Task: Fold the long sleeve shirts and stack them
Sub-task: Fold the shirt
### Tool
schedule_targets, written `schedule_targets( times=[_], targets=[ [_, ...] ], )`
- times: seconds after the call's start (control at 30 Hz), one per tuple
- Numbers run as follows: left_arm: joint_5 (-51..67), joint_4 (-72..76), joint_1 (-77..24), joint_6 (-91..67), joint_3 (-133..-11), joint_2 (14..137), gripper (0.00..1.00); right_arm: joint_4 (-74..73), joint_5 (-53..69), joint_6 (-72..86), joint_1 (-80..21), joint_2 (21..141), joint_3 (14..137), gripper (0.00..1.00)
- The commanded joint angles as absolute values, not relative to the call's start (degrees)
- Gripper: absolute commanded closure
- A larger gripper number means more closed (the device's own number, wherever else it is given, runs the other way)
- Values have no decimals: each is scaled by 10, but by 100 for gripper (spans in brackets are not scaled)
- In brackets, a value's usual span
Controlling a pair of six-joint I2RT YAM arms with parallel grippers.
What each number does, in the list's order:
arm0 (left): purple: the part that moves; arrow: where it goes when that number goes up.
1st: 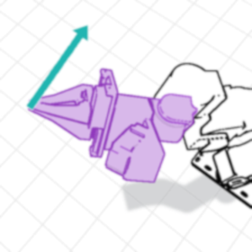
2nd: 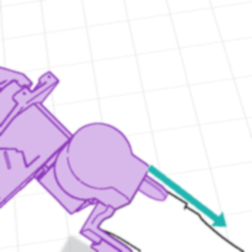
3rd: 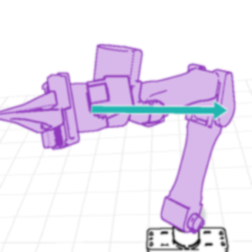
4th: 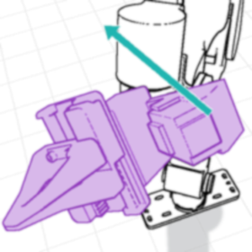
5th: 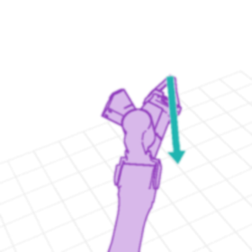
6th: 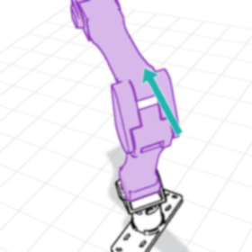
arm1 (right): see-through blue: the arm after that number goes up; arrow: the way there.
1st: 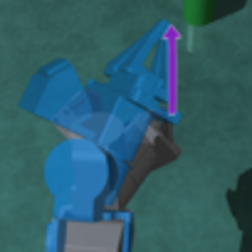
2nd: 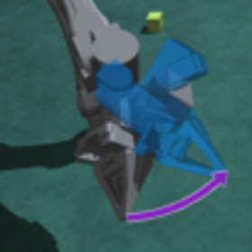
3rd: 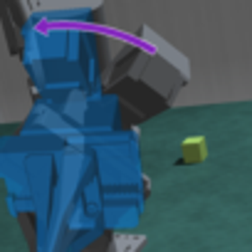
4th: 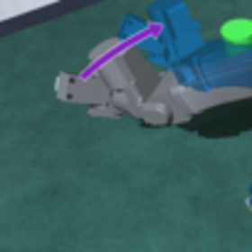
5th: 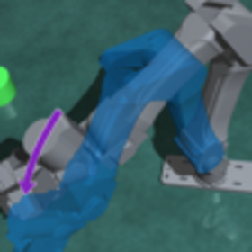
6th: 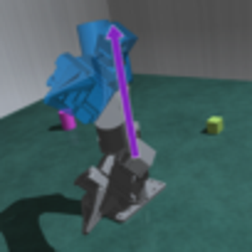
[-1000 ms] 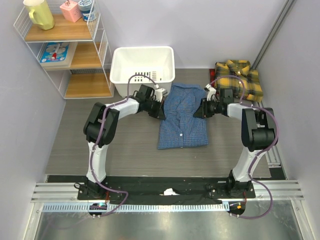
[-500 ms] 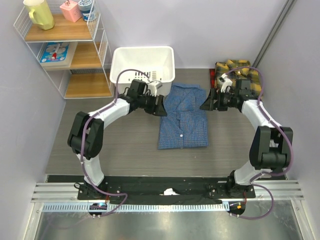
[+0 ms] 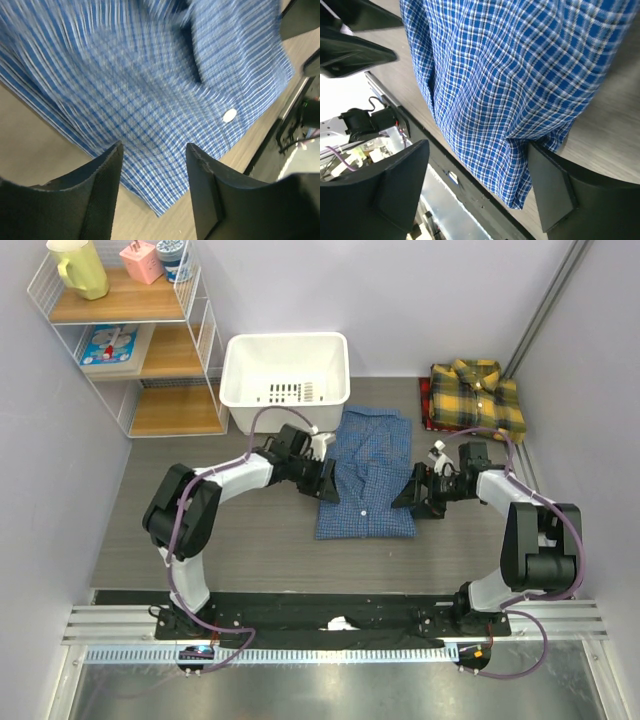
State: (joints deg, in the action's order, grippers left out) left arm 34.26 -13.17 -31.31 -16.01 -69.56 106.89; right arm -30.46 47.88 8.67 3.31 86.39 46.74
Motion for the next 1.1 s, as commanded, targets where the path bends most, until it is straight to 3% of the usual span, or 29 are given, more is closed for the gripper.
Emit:
schedule_targets(
  times=[0.0,0.07,0.1,0.2,0.4,0.43,0.57,0.7,0.77,1.07],
  targets=[
    [335,-144,-316,-194,-658,1075,55,-301,504,102,31,868,450,19],
    [334,-158,-315,-205,-643,1081,62,-301,497,91,31,886,447,23],
    [335,-165,-316,-207,-639,1083,71,-303,486,85,31,891,449,26],
    [346,-187,-317,-211,-626,1078,80,-341,485,48,31,914,461,30],
    [373,-234,-343,-206,-592,1030,84,-420,480,43,25,890,461,37],
    [383,-234,-346,-207,-588,1022,84,-436,474,39,25,888,462,37],
    [432,-264,-359,-177,-581,980,81,-519,482,3,28,875,516,20],
    [417,-220,-333,-128,-603,924,72,-536,461,-16,48,852,585,19],
    [384,-219,-332,-111,-657,948,68,-493,451,-11,48,852,617,18],
    [324,-279,-352,-38,-890,1179,66,-388,447,5,47,954,714,22]
  ],
)
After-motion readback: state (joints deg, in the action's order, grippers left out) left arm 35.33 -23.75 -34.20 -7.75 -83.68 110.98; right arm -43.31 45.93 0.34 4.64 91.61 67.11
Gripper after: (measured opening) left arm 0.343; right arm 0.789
